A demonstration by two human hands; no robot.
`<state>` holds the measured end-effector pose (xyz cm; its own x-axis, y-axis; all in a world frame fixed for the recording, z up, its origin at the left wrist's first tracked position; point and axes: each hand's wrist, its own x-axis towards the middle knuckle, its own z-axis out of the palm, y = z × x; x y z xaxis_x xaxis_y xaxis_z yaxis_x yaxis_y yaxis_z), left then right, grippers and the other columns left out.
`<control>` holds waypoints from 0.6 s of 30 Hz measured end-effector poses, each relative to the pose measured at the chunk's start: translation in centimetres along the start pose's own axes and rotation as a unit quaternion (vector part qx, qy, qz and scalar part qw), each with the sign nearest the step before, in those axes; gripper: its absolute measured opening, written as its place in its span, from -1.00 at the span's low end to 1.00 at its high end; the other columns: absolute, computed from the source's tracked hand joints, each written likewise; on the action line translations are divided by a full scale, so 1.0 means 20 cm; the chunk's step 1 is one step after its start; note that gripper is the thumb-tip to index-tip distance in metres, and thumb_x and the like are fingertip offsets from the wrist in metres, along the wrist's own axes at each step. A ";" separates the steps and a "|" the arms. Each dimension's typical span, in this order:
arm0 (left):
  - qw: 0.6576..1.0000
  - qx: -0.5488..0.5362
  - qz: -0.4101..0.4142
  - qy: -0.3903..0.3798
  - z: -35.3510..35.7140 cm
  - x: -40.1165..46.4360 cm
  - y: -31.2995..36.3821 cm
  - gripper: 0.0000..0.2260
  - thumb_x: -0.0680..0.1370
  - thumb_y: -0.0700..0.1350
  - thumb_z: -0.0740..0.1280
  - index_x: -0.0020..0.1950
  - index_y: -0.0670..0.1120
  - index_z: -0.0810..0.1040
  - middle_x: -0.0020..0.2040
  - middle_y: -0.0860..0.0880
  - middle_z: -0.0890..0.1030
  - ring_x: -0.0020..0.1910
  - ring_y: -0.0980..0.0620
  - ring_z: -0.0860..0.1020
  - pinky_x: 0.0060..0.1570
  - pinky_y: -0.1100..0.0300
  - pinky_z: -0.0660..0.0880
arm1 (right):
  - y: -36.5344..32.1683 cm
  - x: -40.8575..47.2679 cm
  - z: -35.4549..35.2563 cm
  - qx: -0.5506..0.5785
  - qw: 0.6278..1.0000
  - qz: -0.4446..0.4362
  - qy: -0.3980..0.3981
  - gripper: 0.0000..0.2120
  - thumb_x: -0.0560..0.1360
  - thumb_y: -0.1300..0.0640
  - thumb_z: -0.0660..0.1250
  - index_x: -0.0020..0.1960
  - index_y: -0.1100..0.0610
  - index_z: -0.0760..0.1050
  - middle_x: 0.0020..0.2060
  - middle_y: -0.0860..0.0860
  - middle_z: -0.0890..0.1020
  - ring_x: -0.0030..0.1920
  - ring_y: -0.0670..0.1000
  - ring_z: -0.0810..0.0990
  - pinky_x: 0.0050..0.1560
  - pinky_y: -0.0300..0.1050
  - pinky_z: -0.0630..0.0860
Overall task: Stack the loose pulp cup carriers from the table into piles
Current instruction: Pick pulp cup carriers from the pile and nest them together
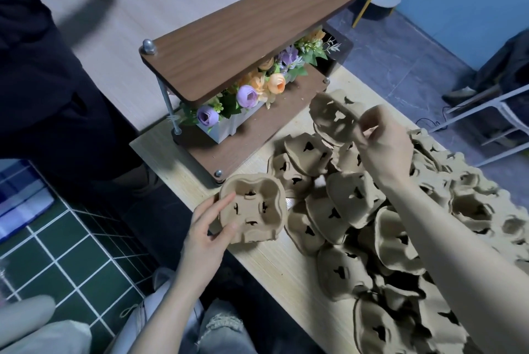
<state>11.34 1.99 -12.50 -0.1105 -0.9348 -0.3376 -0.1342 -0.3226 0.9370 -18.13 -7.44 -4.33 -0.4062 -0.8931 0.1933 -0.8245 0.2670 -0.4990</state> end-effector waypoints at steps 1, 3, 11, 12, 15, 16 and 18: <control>1.000 -0.010 -0.003 -0.001 0.00 0.00 0.00 -0.53 0.56 -0.17 0.40 0.14 0.47 0.54 0.39 0.21 0.40 0.37 0.35 0.34 0.15 0.53 0.27 | -0.01 -0.01 -0.03 0.016 1.000 0.005 0.014 -0.91 0.48 0.12 0.32 -0.07 0.05 0.41 -0.21 -0.09 0.58 -0.21 0.05 0.52 -0.22 -0.07 0.36; 0.999 -0.034 -0.009 -0.001 0.00 0.01 0.00 -0.55 0.56 -0.19 0.40 0.13 0.43 0.57 0.38 0.20 0.41 0.41 0.30 0.34 0.23 0.47 0.26 | -0.03 -0.04 -0.06 0.075 0.997 0.023 0.015 -0.90 0.51 0.09 0.32 -0.02 0.05 0.41 -0.27 -0.08 0.59 -0.29 0.02 0.51 -0.25 -0.07 0.40; 0.990 -0.125 -0.061 -0.001 -0.01 0.03 0.02 -0.77 0.49 0.11 0.33 0.10 0.25 0.68 0.31 0.20 0.50 0.41 0.09 0.42 0.37 -0.17 0.41 | -0.18 -0.26 -0.05 0.309 0.930 0.133 -0.146 -0.83 0.60 0.33 0.23 0.05 0.11 0.52 -0.36 0.03 0.53 -0.54 -0.24 0.40 -0.50 -0.42 0.32; 0.989 -0.130 -0.067 0.003 -0.01 0.03 0.02 -0.77 0.50 0.11 0.31 0.10 0.23 0.69 0.30 0.21 0.52 0.40 0.09 0.42 0.35 -0.17 0.44 | -0.20 -0.29 -0.04 0.333 0.915 0.147 -0.174 -0.81 0.61 0.33 0.22 0.05 0.10 0.55 -0.35 0.05 0.52 -0.53 -0.24 0.42 -0.52 -0.41 0.34; 0.981 -0.163 -0.104 0.011 -0.01 0.03 0.04 -0.62 0.48 0.18 0.29 0.24 0.10 0.63 0.27 0.11 0.60 0.31 0.07 0.53 0.26 -0.15 0.52 | -0.23 -0.35 0.02 0.330 0.900 0.115 -0.260 -0.75 0.61 0.25 0.26 0.01 -0.05 0.62 -0.27 0.03 0.60 -0.35 -0.17 0.54 -0.42 -0.29 0.45; 0.977 -0.178 -0.118 0.009 -0.02 0.03 0.05 -0.56 0.47 0.21 0.27 0.27 0.05 0.61 0.23 0.07 0.64 0.25 0.07 0.57 0.24 -0.14 0.53 | -0.25 -0.37 0.03 0.323 0.899 0.102 -0.278 -0.77 0.61 0.24 0.26 0.04 -0.04 0.62 -0.25 0.01 0.63 -0.30 -0.16 0.56 -0.38 -0.29 0.47; 0.970 -0.204 -0.130 0.000 -0.02 0.03 0.07 -0.50 0.47 0.26 0.23 0.24 -0.01 0.63 0.14 0.00 0.69 0.14 0.04 0.63 0.18 -0.10 0.56 | -0.28 -0.40 0.05 0.324 0.896 0.090 -0.291 -0.79 0.60 0.25 0.27 0.07 0.01 0.61 -0.21 0.05 0.66 -0.26 -0.18 0.56 -0.32 -0.33 0.49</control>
<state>11.50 0.98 -11.31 -0.1248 -0.8134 -0.5681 0.2441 -0.5802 0.7770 -9.85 -2.19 -3.98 -0.0799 -0.9443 -0.3192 -0.2877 0.3285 -0.8996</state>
